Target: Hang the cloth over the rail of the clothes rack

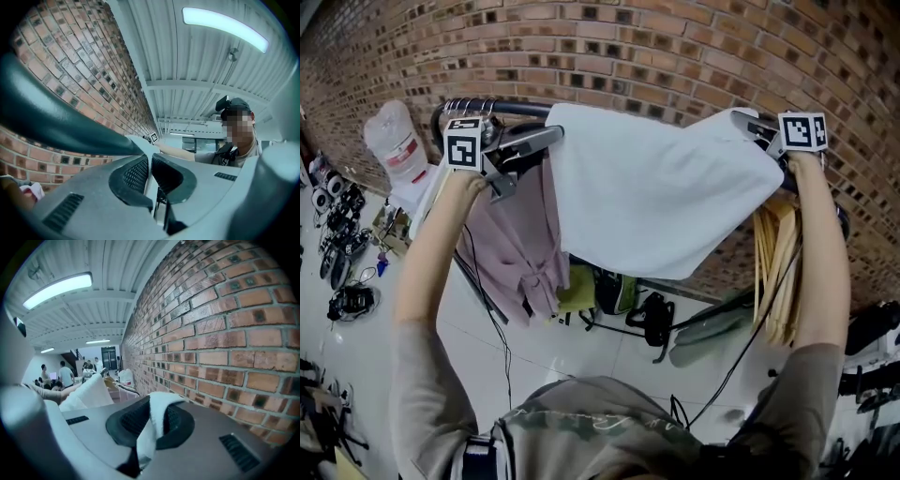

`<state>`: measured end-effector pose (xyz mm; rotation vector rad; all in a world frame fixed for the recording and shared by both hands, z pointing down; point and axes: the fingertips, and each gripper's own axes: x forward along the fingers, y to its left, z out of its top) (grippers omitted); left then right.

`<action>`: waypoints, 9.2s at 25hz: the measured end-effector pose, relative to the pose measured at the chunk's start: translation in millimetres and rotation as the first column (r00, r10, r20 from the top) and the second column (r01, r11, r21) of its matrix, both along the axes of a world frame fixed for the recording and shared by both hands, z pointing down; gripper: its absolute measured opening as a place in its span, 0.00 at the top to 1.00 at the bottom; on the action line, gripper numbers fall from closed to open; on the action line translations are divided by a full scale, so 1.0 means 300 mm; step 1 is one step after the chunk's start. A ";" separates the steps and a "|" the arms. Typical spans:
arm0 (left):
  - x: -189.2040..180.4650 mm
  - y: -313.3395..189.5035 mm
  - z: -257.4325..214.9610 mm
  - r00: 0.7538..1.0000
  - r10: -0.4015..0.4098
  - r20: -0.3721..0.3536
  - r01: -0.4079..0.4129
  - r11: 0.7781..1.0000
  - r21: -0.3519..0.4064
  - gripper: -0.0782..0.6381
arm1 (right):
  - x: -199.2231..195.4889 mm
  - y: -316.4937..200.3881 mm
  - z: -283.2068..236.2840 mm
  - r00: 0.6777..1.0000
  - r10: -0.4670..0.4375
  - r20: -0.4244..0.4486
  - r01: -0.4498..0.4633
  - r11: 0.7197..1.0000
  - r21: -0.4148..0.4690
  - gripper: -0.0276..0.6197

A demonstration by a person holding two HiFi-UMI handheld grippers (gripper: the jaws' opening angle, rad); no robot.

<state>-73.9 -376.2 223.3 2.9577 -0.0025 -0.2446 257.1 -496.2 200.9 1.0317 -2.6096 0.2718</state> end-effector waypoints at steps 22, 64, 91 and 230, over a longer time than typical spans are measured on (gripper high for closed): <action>0.026 0.022 -0.012 0.999 -0.009 -0.031 0.008 1.000 -0.011 0.86 | 0.017 0.001 0.022 1.000 0.031 0.007 -0.030 0.996 -0.087 0.69; 0.014 -0.002 -0.006 0.998 -0.046 0.030 0.046 0.999 0.011 0.86 | 0.063 0.464 -0.492 0.955 -0.009 0.295 -0.124 0.895 0.428 0.69; 0.021 0.015 0.005 0.994 -0.089 0.057 0.088 0.996 0.017 0.86 | 0.120 0.659 0.224 0.954 0.158 0.256 -0.217 0.951 0.220 0.69; 0.008 -0.074 0.576 0.957 -0.173 0.232 0.192 0.980 -0.061 0.70 | 0.084 0.564 0.633 0.975 0.056 0.213 -0.103 0.971 0.217 0.92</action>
